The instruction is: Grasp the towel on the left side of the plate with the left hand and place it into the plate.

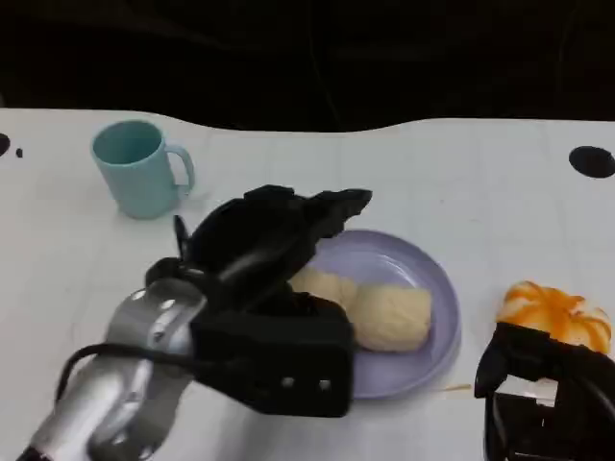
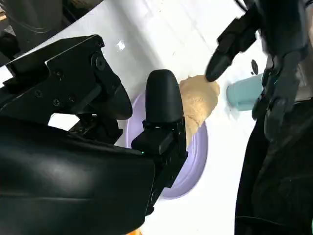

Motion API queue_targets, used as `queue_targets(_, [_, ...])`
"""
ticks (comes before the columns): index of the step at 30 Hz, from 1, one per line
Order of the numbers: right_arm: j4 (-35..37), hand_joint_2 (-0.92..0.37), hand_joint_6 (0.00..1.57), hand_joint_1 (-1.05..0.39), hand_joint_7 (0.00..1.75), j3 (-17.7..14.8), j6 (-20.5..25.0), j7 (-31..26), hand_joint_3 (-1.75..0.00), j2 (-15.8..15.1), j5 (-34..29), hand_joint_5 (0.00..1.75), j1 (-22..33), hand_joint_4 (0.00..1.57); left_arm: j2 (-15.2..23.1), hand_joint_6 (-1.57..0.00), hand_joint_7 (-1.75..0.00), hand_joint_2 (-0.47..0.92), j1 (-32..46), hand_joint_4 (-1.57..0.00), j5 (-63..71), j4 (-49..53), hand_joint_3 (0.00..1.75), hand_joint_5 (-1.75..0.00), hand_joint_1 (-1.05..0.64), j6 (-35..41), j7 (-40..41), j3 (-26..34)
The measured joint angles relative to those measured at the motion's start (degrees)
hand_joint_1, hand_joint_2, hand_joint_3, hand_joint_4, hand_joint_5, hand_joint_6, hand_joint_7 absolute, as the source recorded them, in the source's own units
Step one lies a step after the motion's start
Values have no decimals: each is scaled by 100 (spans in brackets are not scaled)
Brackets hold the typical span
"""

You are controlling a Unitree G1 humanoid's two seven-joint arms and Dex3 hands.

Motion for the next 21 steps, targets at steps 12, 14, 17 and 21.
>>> queue_targets(12, [-71,-56,61,2,175,24,97,-35,-142,3,-21,175,-36,82,11,-104,-68,58,1220,-87,-2374,146,109,-130,-12,-1696,504,1474])
queue_targets(14, [-88,-56,61,2,175,30,109,-45,-142,9,-21,175,-35,82,7,-98,-101,48,1515,-92,-2764,69,125,-148,-11,-1742,445,1637])
queue_targets(17, [-98,-56,62,1,175,38,142,-59,-143,13,-22,175,-33,83,6,-90,-133,42,2039,-98,-3102,-242,134,-162,-10,-1553,339,1833])
queue_targets(21, [-104,-55,62,1,175,108,164,-81,-143,15,-35,175,-49,84,-60,-82,-150,43,2720,-90,-3368,-869,134,-173,-10,-1110,325,1998])
